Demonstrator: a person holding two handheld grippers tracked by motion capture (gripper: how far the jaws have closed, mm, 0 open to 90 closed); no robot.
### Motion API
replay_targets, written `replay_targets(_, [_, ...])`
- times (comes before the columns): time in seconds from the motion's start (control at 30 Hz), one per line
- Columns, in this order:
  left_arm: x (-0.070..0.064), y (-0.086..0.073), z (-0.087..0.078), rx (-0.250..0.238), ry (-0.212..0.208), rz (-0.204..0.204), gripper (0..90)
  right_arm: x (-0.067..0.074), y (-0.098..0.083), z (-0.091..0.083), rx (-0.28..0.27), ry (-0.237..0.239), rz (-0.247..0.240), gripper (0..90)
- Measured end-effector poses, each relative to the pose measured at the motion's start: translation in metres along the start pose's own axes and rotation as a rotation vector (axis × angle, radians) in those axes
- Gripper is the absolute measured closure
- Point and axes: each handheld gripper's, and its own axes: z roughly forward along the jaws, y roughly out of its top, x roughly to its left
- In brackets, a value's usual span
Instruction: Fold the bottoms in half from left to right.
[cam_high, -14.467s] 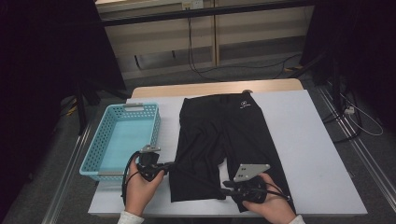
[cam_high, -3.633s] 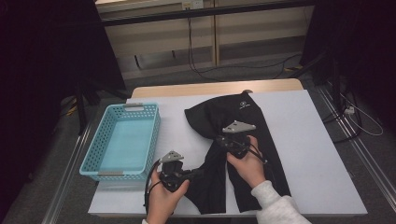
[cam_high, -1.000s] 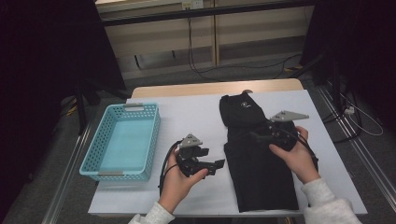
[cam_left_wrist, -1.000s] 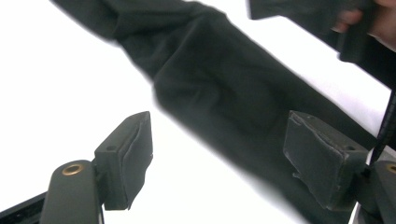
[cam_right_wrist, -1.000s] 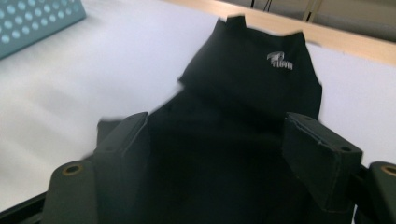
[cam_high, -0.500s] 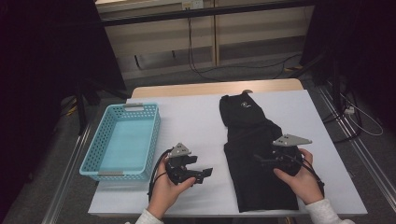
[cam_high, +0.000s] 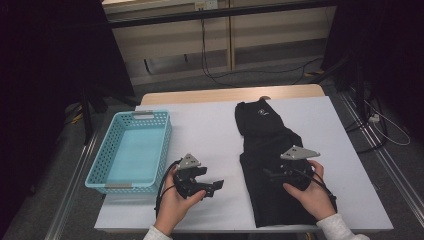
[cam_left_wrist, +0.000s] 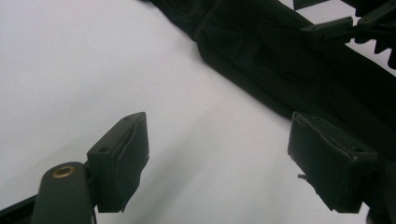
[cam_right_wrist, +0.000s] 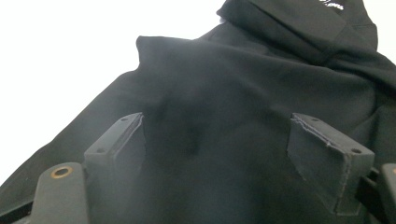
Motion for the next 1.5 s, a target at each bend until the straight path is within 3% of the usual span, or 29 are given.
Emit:
replay_targets(0.3, [0.002, -0.003, -0.004, -0.002, 0.005, -0.003, 20.4, -0.029, -0.006, -0.013, -0.028, -0.065, 0.065, 21.1])
replay_targets(0.43, [0.001, -0.003, -0.003, 0.005, 0.006, -0.001, 20.2, -0.035, -0.013, -0.018, -0.009, -0.094, 0.074, 22.0])
replay_targets(0.5, [0.001, -0.003, -0.002, 0.007, 0.005, -0.001, 20.1, -0.035, -0.015, -0.021, -0.015, -0.086, 0.079, 22.3])
replay_targets(0.67, [0.001, -0.003, -0.001, 0.012, 0.007, 0.003, 20.1, -0.015, -0.013, -0.014, -0.001, -0.020, 0.062, 32.2])
replay_targets(0.73, [0.001, -0.002, -0.002, 0.014, 0.006, 0.005, 20.1, -0.004, -0.010, -0.009, -0.011, 0.037, 0.040, 43.9])
replay_targets(0.87, [0.001, -0.003, -0.003, 0.013, 0.012, -0.001, 20.2, 0.017, -0.006, 0.002, 0.020, 0.106, 0.039, 46.0])
replay_targets(0.93, [0.001, -0.003, -0.004, 0.011, 0.013, -0.003, 20.2, 0.026, -0.002, 0.007, 0.021, 0.115, 0.019, 47.1])
replay_targets(1.0, [0.000, -0.003, -0.003, 0.012, 0.009, -0.006, 20.2, 0.032, 0.003, 0.011, 0.012, 0.132, 0.031, 49.3])
replay_targets(1.1, [0.001, -0.004, -0.004, 0.019, 0.010, -0.003, 20.2, 0.043, 0.010, 0.018, 0.016, 0.162, 0.011, 46.0])
replay_targets(1.2, [0.003, -0.005, -0.006, 0.016, 0.015, -0.010, 20.2, 0.055, 0.011, 0.027, 0.052, 0.166, -0.041, 47.1])
replay_targets(1.33, [0.004, -0.006, -0.007, 0.016, 0.020, -0.017, 20.2, 0.064, 0.006, 0.039, 0.109, 0.152, -0.070, 50.3])
replay_targets(1.43, [0.004, -0.005, -0.009, 0.010, 0.018, -0.016, 20.2, 0.065, 0.006, 0.037, 0.099, 0.104, -0.076, 69.7])
replay_targets(1.5, [0.004, -0.005, -0.010, 0.009, 0.018, -0.017, 20.2, 0.063, 0.006, 0.035, 0.084, 0.112, -0.075, 87.1])
